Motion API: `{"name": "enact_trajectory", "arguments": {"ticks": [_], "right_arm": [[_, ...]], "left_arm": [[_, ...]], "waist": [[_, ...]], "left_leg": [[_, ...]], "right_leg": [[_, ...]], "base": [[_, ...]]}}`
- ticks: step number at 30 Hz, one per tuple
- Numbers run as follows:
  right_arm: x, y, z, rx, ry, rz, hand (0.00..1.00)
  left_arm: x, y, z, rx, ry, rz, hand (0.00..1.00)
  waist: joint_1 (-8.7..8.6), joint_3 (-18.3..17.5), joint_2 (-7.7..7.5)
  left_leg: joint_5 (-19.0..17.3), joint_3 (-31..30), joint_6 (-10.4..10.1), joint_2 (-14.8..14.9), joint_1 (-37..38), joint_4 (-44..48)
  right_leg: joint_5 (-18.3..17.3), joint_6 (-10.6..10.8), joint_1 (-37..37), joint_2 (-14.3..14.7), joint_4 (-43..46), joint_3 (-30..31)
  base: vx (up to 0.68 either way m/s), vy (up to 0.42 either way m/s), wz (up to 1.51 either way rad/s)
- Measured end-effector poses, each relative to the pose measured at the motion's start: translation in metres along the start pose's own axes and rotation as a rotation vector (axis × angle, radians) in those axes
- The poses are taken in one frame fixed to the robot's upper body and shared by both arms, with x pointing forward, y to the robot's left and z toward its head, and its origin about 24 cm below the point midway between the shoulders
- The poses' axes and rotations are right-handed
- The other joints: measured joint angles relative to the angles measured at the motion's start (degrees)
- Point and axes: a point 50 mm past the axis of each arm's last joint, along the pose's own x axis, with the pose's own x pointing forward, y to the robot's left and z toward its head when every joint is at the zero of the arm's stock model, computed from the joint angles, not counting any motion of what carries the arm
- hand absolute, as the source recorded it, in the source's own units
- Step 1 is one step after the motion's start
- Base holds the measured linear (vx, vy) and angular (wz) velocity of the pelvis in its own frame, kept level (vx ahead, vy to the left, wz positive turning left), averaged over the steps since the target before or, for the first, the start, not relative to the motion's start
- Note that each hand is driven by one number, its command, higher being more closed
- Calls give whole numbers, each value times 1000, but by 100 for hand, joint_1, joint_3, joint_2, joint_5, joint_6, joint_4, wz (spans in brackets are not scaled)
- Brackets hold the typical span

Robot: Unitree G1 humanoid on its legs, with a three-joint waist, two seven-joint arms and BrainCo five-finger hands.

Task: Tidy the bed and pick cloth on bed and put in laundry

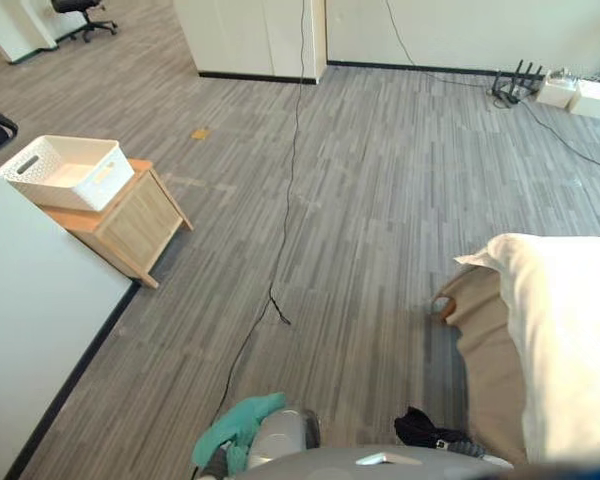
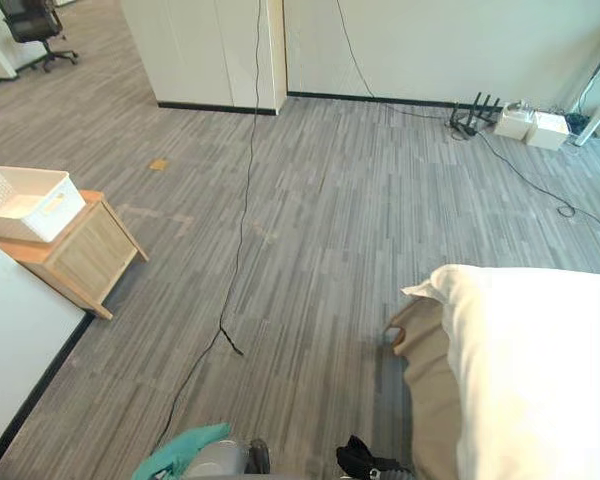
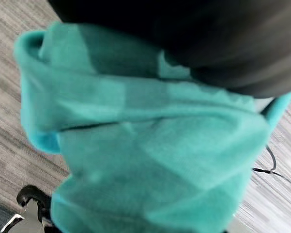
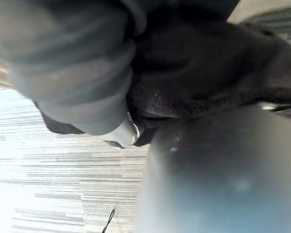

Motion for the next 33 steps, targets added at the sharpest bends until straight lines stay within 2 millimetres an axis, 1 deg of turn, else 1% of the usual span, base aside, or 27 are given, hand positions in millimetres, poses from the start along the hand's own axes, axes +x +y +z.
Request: {"name": "enact_trajectory", "arguments": {"ticks": [1,2,3,4,5,6,8,9,11,13,14,15,16,17,18,19,21,22,23,24,25,26,27,29,30,31,33], "right_arm": [[0,1,2,8,-7,-6,100],[1,1,9,14,-27,-18,100],[2,0,13,29,-40,-30,100],[2,0,14,33,-42,-31,100],[3,1,14,40,-38,-29,100],[4,3,13,53,-33,-28,100],[3,2,12,68,-36,-34,100],[4,4,14,96,-53,-28,100],[4,7,16,158,-68,-17,100],[3,4,20,232,-100,-24,100],[2,4,22,242,-111,-25,100],[2,6,24,256,-127,-16,100],[2,10,25,265,-135,-5,100],[2,9,26,276,-140,-2,100],[2,9,34,269,-161,-1,100],[3,11,38,264,-168,6,100],[4,15,36,233,-160,-1,100],[4,15,36,222,-161,-3,100],[3,13,34,220,-161,-12,100],[3,11,34,192,-162,-17,100],[3,10,34,177,-165,-20,100],[3,10,34,132,-168,-24,100],[4,12,36,74,-161,-12,100],[6,16,35,6,-136,16,100],[6,17,34,-12,-127,27,100],[6,16,35,-24,-130,26,100],[7,24,44,-47,-156,55,100]], "left_arm": [[0,1,-2,5,13,3,100],[1,1,-3,16,32,1,100],[1,2,-4,36,46,4,100],[1,4,-3,62,49,7,100],[1,8,0,102,51,16,100],[0,10,2,146,48,22,100],[1,8,6,183,37,15,100],[3,3,17,202,9,7,100],[6,-8,39,198,-47,-13,100],[7,-34,63,196,-134,-78,100],[6,-40,68,192,-159,-92,100],[5,-48,77,192,-201,-111,100],[4,-50,82,194,-223,-115,100],[5,-58,80,176,-214,-131,100],[5,-71,83,161,-226,-162,100],[5,-75,84,147,-232,-170,100],[6,-76,74,138,-203,-171,100],[6,-75,69,130,-192,-168,100],[6,-71,59,106,-166,-154,100],[7,-64,49,65,-143,-121,100],[6,-61,46,45,-147,-106,100],[5,-55,53,10,-196,-86,100],[3,-51,61,1,-241,-72,100],[3,-41,58,23,-242,-46,100],[3,-37,57,14,-246,-37,100],[2,-34,58,19,-252,-32,100],[2,-25,43,44,-211,-18,100]], "waist": [[10,-12,6],[1,-28,43],[-69,-14,13],[-86,17,-21],[-83,74,-85],[-95,84,-153],[-125,64,-134],[-192,71,-125],[-373,103,-66],[-527,223,125],[-525,223,155],[-517,226,152],[-485,220,74],[-467,275,240],[-401,317,333],[-415,367,298],[-421,288,157],[-424,234,208],[-411,175,307],[-399,156,412],[-398,165,421],[-326,199,446],[-241,286,463],[-177,342,433],[-64,352,425],[-9,356,428],[83,455,392]], "left_leg": [[-54,27,53,-32,23,1],[-154,46,126,-64,155,-13],[-219,41,228,-112,414,-48],[-265,40,246,-144,576,-54],[-393,7,264,-233,927,-130],[-509,-72,259,-274,1312,-281],[-586,-193,241,-242,1654,-519],[-604,-323,211,-202,1747,-661],[-625,-629,120,-72,1867,-757],[-694,-963,-42,243,2382,-912],[-722,-964,-99,337,2490,-925],[-807,-969,-287,498,2677,-894],[-902,-996,-455,578,2805,-839],[-997,-1016,-609,782,2975,-782],[-872,-1005,-616,890,2966,-695],[-731,-1045,-588,888,3019,-683],[-292,-1246,-711,932,3196,-467],[-244,-1325,-676,1008,3126,-250],[-15,-1558,-641,1178,2749,554],[637,-1836,-705,1310,2134,1682],[1093,-1978,-786,1365,1799,2296],[1262,-2124,-831,1488,1056,3613],[1113,-2123,-786,1450,474,4623],[827,-1980,-707,1123,-216,5211],[636,-1772,-693,890,-603,5063],[554,-1619,-693,812,-755,4863],[330,-848,-532,603,-961,3119]], "right_leg": [[-13,12,-101,-46,261,25],[-32,37,-411,-161,1135,27],[81,215,-743,-307,2202,107],[211,344,-907,-377,2804,204],[656,429,-1320,-491,4061,425],[720,365,-1670,-494,5202,508],[588,142,-2211,-319,6000,463],[527,39,-2767,-139,6169,452],[441,-49,-3379,99,5795,426],[383,-150,-3444,279,4207,147],[437,-209,-3400,312,3569,51],[849,-331,-3238,366,2071,-99],[1648,-388,-3089,382,1278,-106],[1820,-807,-2942,570,1403,-268],[1506,-882,-2971,600,1777,-316],[1281,-906,-2985,547,2081,-310],[285,-882,-2919,423,2854,-331],[105,-836,-2857,486,2861,-363],[-54,-845,-2670,648,2747,-491],[-128,-885,-2397,808,2508,-609],[-172,-878,-2238,884,2345,-657],[-220,-915,-1891,1061,2034,-706],[-236,-942,-1422,1164,1706,-756],[-232,-966,-745,1191,1167,-811],[-200,-1009,-360,1189,855,-831],[-152,-1081,-221,1184,729,-838],[-105,-917,201,1112,410,-888]], "base": [[290,185,-14],[299,184,-1],[307,178,4],[321,138,3],[337,83,-3],[315,57,-1],[291,0,20],[369,-61,61],[404,-102,100],[540,-139,99],[574,-169,64],[621,-220,47],[759,-277,42],[612,-233,26],[535,-230,21],[382,-194,30],[535,-302,42],[585,-321,28],[374,-195,18],[432,-224,20],[395,-167,30],[470,-163,25],[397,-100,21],[374,-69,10],[365,-40,-1],[394,4,-20],[459,74,-29]]}}
